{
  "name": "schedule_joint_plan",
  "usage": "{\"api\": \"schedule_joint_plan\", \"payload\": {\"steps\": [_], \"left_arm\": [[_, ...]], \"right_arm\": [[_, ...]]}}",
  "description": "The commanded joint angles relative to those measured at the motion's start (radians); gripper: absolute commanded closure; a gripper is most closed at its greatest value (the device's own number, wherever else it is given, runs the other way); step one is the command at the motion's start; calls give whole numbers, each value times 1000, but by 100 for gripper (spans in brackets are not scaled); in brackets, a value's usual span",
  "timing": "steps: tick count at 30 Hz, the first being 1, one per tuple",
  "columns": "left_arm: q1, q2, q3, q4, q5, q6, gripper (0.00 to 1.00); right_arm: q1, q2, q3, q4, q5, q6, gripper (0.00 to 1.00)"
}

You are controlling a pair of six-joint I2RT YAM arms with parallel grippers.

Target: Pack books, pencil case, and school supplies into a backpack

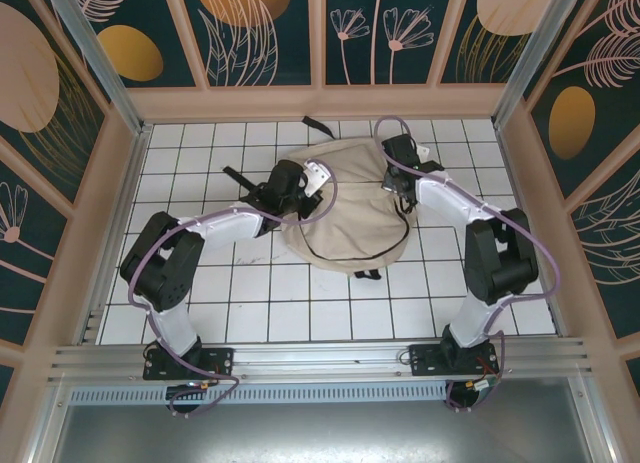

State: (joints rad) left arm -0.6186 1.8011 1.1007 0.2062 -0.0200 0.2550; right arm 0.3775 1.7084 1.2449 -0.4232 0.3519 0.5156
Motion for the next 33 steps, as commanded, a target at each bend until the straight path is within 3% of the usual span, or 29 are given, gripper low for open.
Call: {"api": "schedule_joint_plan", "payload": {"steps": [1,3,4,8,12,15,19,20,24,27,33], "left_arm": [[33,-1,33,73,-153,-49,76],[33,-18,21,76,-130,-83,52],[33,-33,17,66,-103,-94,45],[33,-129,0,27,-57,-180,33],[34,-260,-41,23,-165,-293,14],[46,-353,-80,24,-295,-376,1],[105,-450,-122,-11,-412,-482,1],[128,-476,-159,-13,-448,-514,1],[232,-576,-303,37,-610,-627,2],[286,-646,-422,102,-723,-667,1],[355,-693,-612,230,-842,-664,1]], "right_arm": [[1,-57,-26,-16,-61,30,100],[1,-70,-18,-2,-100,25,100],[1,-78,-10,2,-122,21,96],[0,-155,6,37,-182,-8,63],[-15,-284,-15,81,-118,-35,34],[-25,-405,-76,151,0,-87,25],[-67,-547,-181,243,148,-149,10],[-82,-581,-216,276,185,-169,2],[-162,-683,-378,446,247,-226,1],[-234,-720,-492,551,223,-249,1],[-304,-701,-701,752,200,-319,1]]}}
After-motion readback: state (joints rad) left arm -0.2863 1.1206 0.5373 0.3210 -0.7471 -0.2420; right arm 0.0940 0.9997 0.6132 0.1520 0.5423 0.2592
